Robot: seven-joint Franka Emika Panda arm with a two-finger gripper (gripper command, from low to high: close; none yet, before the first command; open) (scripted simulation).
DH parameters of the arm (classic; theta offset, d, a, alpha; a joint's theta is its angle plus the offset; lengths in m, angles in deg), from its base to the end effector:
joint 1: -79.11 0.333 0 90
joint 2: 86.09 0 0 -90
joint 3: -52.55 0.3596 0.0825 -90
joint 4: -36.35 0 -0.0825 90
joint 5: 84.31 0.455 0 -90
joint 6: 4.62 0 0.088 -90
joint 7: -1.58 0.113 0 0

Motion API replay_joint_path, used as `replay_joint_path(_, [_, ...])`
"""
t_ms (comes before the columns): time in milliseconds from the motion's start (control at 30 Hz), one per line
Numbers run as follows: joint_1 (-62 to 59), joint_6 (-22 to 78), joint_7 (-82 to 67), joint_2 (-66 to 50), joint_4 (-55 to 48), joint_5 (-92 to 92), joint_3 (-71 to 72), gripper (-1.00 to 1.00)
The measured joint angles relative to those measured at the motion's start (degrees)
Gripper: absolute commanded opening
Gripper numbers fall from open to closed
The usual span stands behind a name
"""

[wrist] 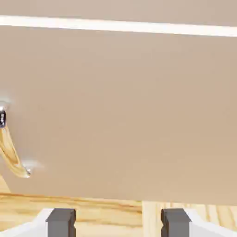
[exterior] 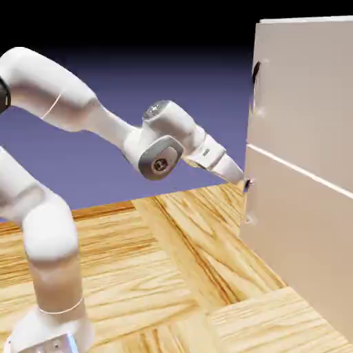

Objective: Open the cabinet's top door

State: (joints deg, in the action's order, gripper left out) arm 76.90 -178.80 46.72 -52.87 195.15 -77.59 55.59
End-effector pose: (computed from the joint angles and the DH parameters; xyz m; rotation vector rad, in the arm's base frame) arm 0.4328 -0.0023 0.4722 -2.3378 1.1009 -1.0576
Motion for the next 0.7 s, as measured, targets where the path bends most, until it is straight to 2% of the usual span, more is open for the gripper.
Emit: replay_joint_path(700, [-22.5, -1.4, 20.9, 4.4, -17.1, 52.3, 23.6, 0.0])
